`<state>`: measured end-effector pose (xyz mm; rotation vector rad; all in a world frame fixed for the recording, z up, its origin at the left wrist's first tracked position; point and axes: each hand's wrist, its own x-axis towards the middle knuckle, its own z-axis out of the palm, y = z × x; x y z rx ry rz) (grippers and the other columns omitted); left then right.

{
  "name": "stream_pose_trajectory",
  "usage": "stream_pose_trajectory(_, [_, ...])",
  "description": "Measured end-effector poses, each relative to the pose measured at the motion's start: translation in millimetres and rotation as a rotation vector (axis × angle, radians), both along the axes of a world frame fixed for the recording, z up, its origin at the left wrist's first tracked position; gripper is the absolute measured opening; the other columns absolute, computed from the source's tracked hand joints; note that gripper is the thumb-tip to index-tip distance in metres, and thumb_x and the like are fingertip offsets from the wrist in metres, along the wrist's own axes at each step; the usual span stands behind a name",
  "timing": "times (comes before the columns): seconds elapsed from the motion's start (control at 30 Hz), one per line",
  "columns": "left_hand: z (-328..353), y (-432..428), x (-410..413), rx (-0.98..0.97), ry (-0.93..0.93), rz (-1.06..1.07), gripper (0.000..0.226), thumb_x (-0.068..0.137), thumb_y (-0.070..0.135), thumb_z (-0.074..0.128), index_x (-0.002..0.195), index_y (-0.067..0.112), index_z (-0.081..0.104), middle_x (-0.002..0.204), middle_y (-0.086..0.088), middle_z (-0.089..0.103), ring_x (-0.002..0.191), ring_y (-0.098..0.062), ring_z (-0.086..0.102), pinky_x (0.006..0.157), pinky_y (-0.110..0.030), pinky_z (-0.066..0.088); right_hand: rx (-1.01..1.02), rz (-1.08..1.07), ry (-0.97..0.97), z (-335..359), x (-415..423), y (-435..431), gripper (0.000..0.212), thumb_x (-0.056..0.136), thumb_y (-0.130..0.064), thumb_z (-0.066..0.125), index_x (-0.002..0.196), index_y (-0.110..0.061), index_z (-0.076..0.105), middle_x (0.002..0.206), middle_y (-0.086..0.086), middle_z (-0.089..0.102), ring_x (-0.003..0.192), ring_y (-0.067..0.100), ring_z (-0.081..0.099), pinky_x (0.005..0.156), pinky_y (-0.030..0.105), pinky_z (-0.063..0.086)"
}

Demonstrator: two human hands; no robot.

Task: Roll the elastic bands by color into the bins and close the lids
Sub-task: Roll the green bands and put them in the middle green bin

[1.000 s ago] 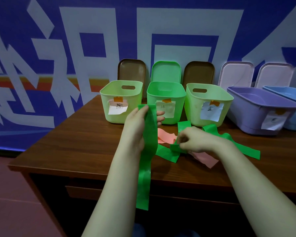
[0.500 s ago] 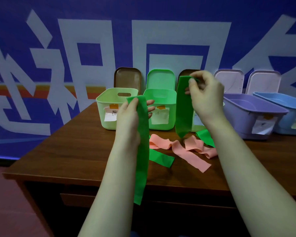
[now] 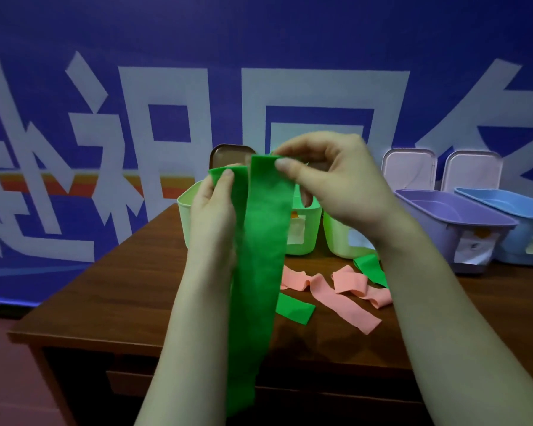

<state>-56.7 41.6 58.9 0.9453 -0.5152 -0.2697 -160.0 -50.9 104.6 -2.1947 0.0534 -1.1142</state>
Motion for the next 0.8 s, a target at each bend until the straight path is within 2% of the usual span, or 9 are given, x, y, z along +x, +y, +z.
stream_pose_trajectory(0.07, [1, 6, -1, 0.028, -0.011, -0.061, 0.019, 0.098, 0.019, 0.05, 0.095, 0.018, 0.069, 0.075, 0.0, 0.071, 0.068, -0.013, 0.066, 0.057, -0.024, 0.053, 0.014, 0.068, 0.074, -5, 5, 4, 0.012, 0.088, -0.011, 0.065, 0.096, -0.019, 0.068, 0.087, -0.003, 0.07, 0.062, 0.002, 0.061, 0.057, 0.022, 0.053])
stream_pose_trajectory(0.13, [1, 10, -2, 0.034, -0.01, -0.128, 0.018, 0.097, 0.019, 0.051, 0.102, 0.015, 0.068, 0.074, -0.004, 0.069, 0.065, -0.016, 0.063, 0.053, -0.022, 0.05, 0.022, 0.087, 0.094, -12, 10, 6, 0.011, 0.087, -0.011, 0.067, 0.098, -0.015, 0.067, 0.088, -0.001, 0.071, 0.074, 0.011, 0.066, 0.065, 0.026, 0.056])
stream_pose_trajectory(0.2, [0, 12, -3, 0.033, -0.036, -0.167, 0.022, 0.098, 0.02, 0.048, 0.107, 0.012, 0.067, 0.076, -0.007, 0.067, 0.067, -0.017, 0.063, 0.057, -0.024, 0.05, 0.04, 0.088, 0.071, -16, 13, 7, 0.009, 0.086, -0.01, 0.068, 0.094, -0.012, 0.066, 0.086, 0.001, 0.071, 0.079, 0.016, 0.067, 0.068, 0.025, 0.056])
stream_pose_trajectory(0.27, [-2, 13, -3, 0.041, -0.063, -0.178, 0.028, 0.1, 0.025, 0.043, 0.108, 0.009, 0.065, 0.081, -0.009, 0.068, 0.073, -0.019, 0.065, 0.066, -0.03, 0.052, 0.046, 0.09, 0.046, -18, 13, 9, 0.007, 0.085, -0.009, 0.069, 0.09, -0.014, 0.065, 0.083, -0.001, 0.071, 0.073, 0.012, 0.064, 0.061, 0.015, 0.049])
stream_pose_trajectory(0.37, [-5, 14, -3, 0.073, -0.051, -0.176, 0.041, 0.101, 0.038, 0.038, 0.106, 0.009, 0.067, 0.084, -0.011, 0.072, 0.078, -0.022, 0.07, 0.072, -0.034, 0.057, -0.023, 0.026, 0.032, -19, 11, 9, 0.005, 0.084, -0.015, 0.07, 0.088, -0.018, 0.069, 0.076, -0.016, 0.061, 0.067, 0.002, 0.053, 0.058, 0.007, 0.04])
stream_pose_trajectory(0.47, [-6, 14, -3, 0.09, -0.037, -0.171, 0.048, 0.099, 0.048, 0.036, 0.097, 0.013, 0.068, 0.091, -0.014, 0.074, 0.087, -0.028, 0.072, 0.079, -0.039, 0.058, -0.079, -0.003, 0.013, -17, 10, 11, 0.005, 0.083, -0.018, 0.071, 0.086, -0.022, 0.069, 0.078, -0.018, 0.057, 0.068, 0.0, 0.048, 0.059, 0.008, 0.039])
stream_pose_trajectory(0.57, [-7, 12, -6, 0.067, -0.019, -0.218, 0.054, 0.097, 0.053, 0.034, 0.107, 0.009, 0.066, 0.099, -0.017, 0.073, 0.093, -0.03, 0.071, 0.082, -0.04, 0.056, -0.08, 0.012, -0.002, -14, 9, 11, 0.007, 0.082, -0.016, 0.072, 0.086, -0.022, 0.069, 0.079, -0.013, 0.058, 0.07, -0.001, 0.048, 0.057, 0.007, 0.04])
stream_pose_trajectory(0.67, [-10, 10, -8, 0.048, -0.038, -0.241, 0.058, 0.098, 0.053, 0.031, 0.111, 0.007, 0.064, 0.098, -0.018, 0.072, 0.09, -0.031, 0.07, 0.083, -0.042, 0.055, -0.073, -0.005, -0.005, -16, 11, 10, 0.007, 0.082, -0.016, 0.073, 0.085, -0.02, 0.068, 0.076, -0.014, 0.058, 0.065, -0.003, 0.048, 0.054, 0.008, 0.04])
stream_pose_trajectory(0.8, [-13, 8, -9, -0.021, -0.055, -0.291, 0.067, 0.099, 0.054, 0.022, 0.118, 0.003, 0.06, 0.111, -0.023, 0.068, 0.106, -0.036, 0.065, 0.096, -0.049, 0.05, -0.062, -0.056, -0.059, -22, 15, 8, 0.007, 0.081, -0.019, 0.074, 0.083, -0.019, 0.067, 0.078, -0.017, 0.053, 0.065, 0.005, 0.049, 0.057, 0.014, 0.043])
